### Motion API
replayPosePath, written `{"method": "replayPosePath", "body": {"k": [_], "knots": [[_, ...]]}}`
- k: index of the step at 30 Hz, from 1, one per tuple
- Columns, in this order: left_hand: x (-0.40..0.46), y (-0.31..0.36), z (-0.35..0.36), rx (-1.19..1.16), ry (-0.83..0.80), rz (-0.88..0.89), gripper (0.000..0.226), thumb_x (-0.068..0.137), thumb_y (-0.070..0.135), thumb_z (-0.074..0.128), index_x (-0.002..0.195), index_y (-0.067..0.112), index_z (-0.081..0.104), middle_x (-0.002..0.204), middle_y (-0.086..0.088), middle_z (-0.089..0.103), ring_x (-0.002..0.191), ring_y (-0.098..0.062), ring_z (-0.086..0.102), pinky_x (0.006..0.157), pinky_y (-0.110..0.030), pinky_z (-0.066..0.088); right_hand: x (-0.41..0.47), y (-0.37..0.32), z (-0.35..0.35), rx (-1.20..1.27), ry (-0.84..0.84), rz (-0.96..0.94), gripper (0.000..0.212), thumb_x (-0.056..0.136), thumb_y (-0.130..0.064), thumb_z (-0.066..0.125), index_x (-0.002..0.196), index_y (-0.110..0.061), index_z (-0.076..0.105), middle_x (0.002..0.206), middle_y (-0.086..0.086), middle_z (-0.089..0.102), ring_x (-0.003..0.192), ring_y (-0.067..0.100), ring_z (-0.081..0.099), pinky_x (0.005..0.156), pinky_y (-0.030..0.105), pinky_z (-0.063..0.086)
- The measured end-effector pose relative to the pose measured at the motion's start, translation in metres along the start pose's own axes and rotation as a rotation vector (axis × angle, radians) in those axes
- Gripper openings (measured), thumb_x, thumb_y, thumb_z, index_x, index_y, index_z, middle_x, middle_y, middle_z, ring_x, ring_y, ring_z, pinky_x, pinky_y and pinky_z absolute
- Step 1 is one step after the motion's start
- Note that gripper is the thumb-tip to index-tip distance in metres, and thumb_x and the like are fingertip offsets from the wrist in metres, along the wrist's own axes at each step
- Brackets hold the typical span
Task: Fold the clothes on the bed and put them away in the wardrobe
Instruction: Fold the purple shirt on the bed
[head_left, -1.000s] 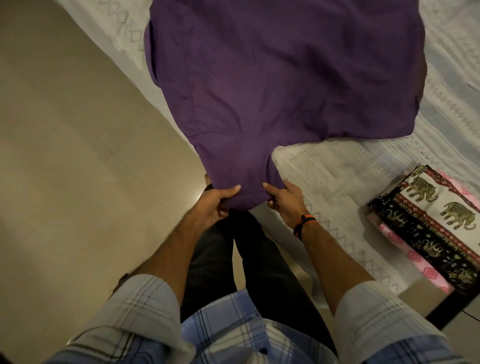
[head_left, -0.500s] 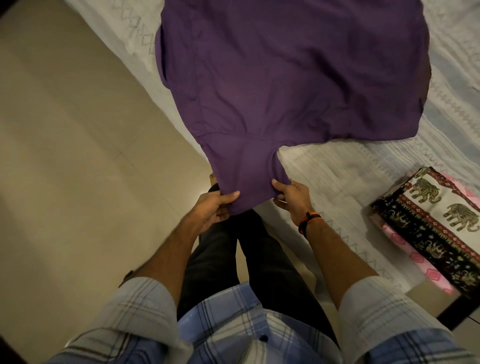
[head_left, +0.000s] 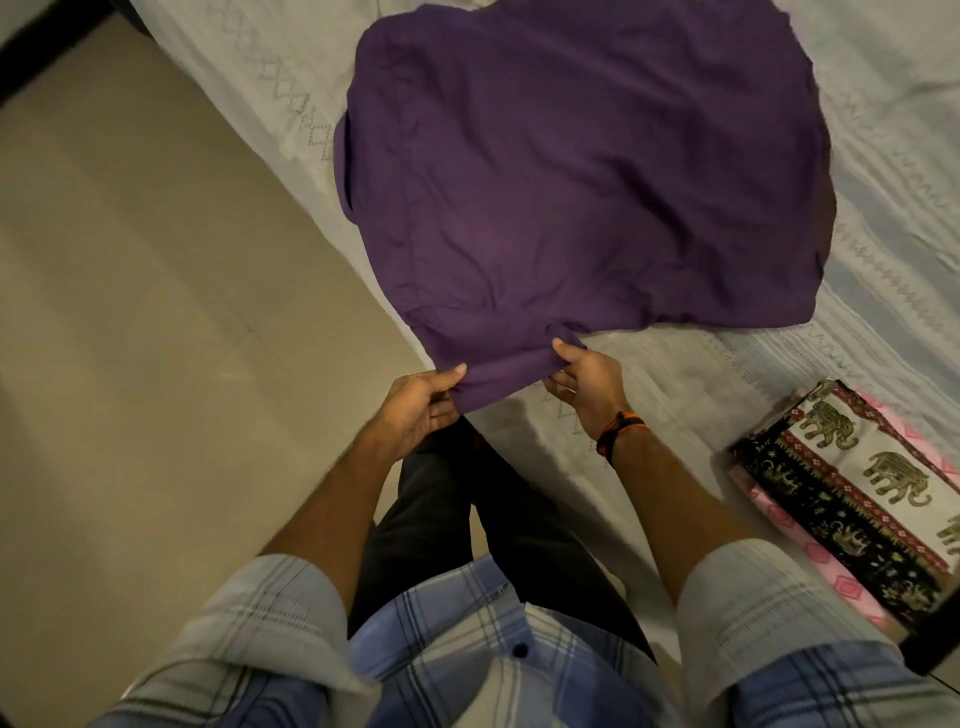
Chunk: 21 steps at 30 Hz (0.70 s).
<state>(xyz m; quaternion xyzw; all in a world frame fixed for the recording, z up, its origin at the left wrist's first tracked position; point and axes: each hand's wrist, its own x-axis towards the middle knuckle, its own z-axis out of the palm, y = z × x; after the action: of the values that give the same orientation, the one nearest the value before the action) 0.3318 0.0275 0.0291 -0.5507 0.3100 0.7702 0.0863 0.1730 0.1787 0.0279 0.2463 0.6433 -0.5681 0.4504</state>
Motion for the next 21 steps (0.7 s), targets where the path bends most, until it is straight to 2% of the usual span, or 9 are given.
{"method": "replayPosePath", "body": {"k": [3, 5, 9, 14, 19, 21], "knots": [[0.004, 0.022, 0.004, -0.060, 0.012, 0.045, 0.040, 0.080, 0.021, 0.078, 0.113, 0.005, 0.063, 0.107, -0.012, 0.062, 0.091, -0.022, 0.063, 0.069, -0.027, 0.059, 0.007, -0.020, 0.011, 0.039, -0.031, -0.012, 0.027, 0.090, -0.019, 0.070, 0.113, -0.007, 0.065, 0.084, 0.002, 0.071, 0.069, 0.012, 0.072, 0.067, 0.026, 0.057], [0.010, 0.047, 0.009, -0.105, 0.039, 0.093, 0.036, 0.083, 0.016, 0.075, 0.115, 0.005, 0.065, 0.104, -0.007, 0.071, 0.081, -0.015, 0.071, 0.066, -0.025, 0.058, 0.014, -0.039, 0.024, 0.074, -0.068, -0.030, 0.025, 0.090, -0.018, 0.069, 0.111, -0.007, 0.063, 0.080, -0.001, 0.072, 0.074, 0.015, 0.073, 0.070, 0.028, 0.058], [0.031, 0.104, 0.022, -0.214, 0.112, 0.147, 0.027, 0.084, 0.015, 0.074, 0.109, 0.012, 0.065, 0.087, 0.001, 0.070, 0.059, -0.007, 0.067, 0.056, -0.019, 0.054, 0.038, -0.080, 0.057, 0.091, -0.077, -0.066, 0.014, 0.091, -0.017, 0.069, 0.100, -0.008, 0.062, 0.102, 0.013, 0.069, 0.088, 0.024, 0.071, 0.073, 0.030, 0.059], [0.068, 0.174, 0.032, -0.363, 0.166, 0.145, 0.022, 0.088, 0.007, 0.068, 0.109, 0.005, 0.063, 0.087, -0.005, 0.068, 0.063, -0.012, 0.070, 0.052, -0.016, 0.053, 0.083, -0.126, 0.107, 0.058, -0.039, -0.080, 0.010, 0.093, -0.014, 0.065, 0.100, -0.006, 0.064, 0.107, 0.019, 0.069, 0.079, 0.023, 0.072, 0.062, 0.027, 0.058], [0.109, 0.228, 0.034, -0.430, 0.220, 0.114, 0.003, 0.091, 0.001, 0.062, 0.093, 0.000, 0.063, 0.082, -0.009, 0.063, 0.052, -0.015, 0.070, 0.049, -0.017, 0.053, 0.126, -0.160, 0.147, 0.057, -0.005, -0.072, 0.015, 0.093, -0.007, 0.063, 0.103, 0.003, 0.059, 0.102, 0.023, 0.067, 0.074, 0.023, 0.073, 0.061, 0.027, 0.058], [0.126, 0.242, 0.034, -0.431, 0.236, 0.101, 0.003, 0.091, 0.000, 0.061, 0.092, -0.002, 0.062, 0.084, -0.011, 0.063, 0.052, -0.016, 0.070, 0.049, -0.017, 0.053, 0.139, -0.169, 0.158, 0.067, 0.015, -0.074, 0.016, 0.093, -0.006, 0.062, 0.104, 0.006, 0.058, 0.102, 0.023, 0.066, 0.073, 0.023, 0.073, 0.060, 0.026, 0.058]]}}
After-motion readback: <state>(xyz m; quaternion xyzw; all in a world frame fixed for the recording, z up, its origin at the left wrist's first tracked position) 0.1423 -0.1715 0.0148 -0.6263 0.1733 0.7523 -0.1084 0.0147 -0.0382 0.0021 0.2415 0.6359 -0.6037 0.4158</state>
